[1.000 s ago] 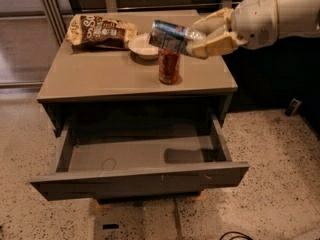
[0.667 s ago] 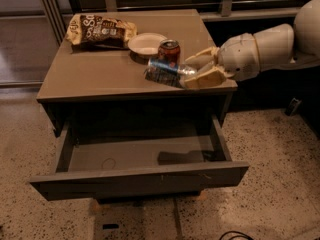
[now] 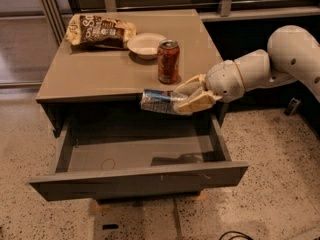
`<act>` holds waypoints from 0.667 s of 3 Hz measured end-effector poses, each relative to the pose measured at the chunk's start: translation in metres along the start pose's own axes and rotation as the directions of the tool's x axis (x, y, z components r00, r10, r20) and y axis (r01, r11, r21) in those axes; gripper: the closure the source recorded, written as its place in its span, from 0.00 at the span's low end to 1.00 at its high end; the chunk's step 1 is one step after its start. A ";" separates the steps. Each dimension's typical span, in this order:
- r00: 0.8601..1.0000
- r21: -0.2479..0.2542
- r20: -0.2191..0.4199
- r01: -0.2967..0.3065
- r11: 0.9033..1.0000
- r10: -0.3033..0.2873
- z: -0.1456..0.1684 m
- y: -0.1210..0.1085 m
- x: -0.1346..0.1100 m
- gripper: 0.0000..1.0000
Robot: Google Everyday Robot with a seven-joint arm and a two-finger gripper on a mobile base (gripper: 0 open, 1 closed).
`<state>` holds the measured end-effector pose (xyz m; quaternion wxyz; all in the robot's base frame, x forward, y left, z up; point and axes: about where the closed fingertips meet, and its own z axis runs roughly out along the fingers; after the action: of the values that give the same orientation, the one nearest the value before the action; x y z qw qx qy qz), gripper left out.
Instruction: Place redbull can into top drawer
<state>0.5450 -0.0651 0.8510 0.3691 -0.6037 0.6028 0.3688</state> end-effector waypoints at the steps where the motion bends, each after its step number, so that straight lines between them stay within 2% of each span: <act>1: 0.999 -0.038 -0.027 0.021 0.999 -0.022 0.011 0.003 0.007 1.00; 2: 0.994 -0.096 -0.092 0.055 0.994 -0.064 0.043 0.009 0.037 1.00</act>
Offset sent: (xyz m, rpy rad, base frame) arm -0.0221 0.0351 -0.1195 -0.2119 -0.0147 0.2020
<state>0.5356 -0.0440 0.7987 0.3224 -0.6547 0.5836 0.3563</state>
